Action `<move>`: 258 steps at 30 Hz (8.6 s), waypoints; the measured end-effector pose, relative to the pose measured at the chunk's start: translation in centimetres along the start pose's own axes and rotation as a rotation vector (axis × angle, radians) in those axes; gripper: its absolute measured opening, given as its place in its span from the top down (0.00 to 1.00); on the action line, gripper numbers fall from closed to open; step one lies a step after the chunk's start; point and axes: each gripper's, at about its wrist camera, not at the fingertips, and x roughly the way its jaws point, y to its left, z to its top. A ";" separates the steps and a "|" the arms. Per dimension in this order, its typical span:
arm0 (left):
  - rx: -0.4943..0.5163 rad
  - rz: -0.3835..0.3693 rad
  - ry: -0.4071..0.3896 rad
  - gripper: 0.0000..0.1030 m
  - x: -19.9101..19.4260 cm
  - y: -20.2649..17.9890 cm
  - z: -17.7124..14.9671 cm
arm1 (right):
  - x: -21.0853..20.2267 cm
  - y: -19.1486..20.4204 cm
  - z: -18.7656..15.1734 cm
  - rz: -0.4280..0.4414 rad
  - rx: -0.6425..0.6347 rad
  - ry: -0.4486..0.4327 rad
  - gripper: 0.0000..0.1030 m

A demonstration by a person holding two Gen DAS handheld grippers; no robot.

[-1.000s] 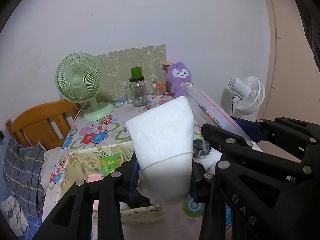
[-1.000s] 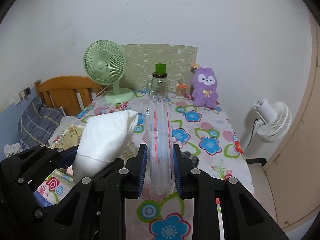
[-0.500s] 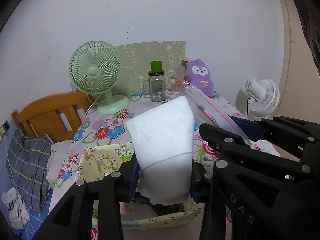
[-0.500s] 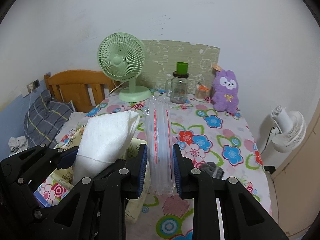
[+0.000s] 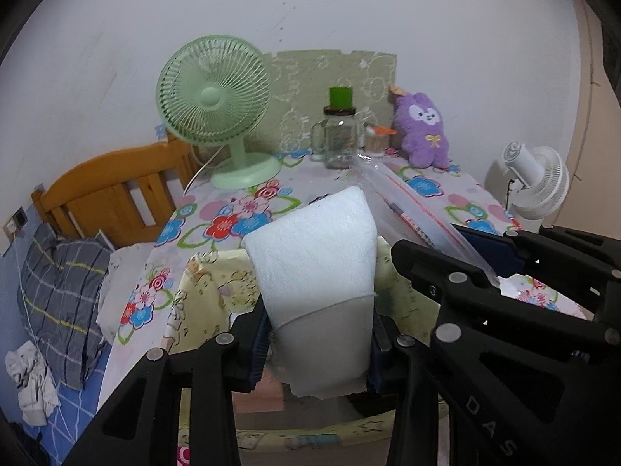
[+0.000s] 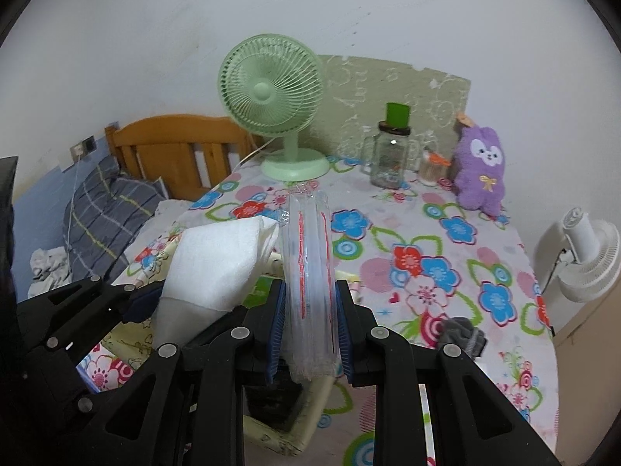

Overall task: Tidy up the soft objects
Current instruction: 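Carry the white cloth and clear tube pack to the fabric box with both grippers, then lower the white cloth and clear pack into the fabric box and open both grippers, then withdraw both grippers from the fabric box toward the black rolled cloth, then grasp the black rolled cloth with the right gripper, then grasp the beige-and-white roll with the left gripper while the right gripper holds the black cloth, then carry the black cloth and beige-and-white roll to the fabric box with both grippers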

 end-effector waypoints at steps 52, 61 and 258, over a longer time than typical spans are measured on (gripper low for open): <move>-0.058 0.079 0.119 0.04 2.1 3.3 -2.1 | 4.5 3.2 -0.2 0.065 -0.033 0.099 0.23; -0.065 0.057 0.082 0.03 0.9 1.8 -1.3 | 2.7 1.7 -0.1 0.037 -0.006 0.051 0.16; 0.117 -0.150 0.146 0.57 7.6 -21.6 -2.4 | 0.9 -21.5 -11.7 -0.158 0.314 0.096 0.74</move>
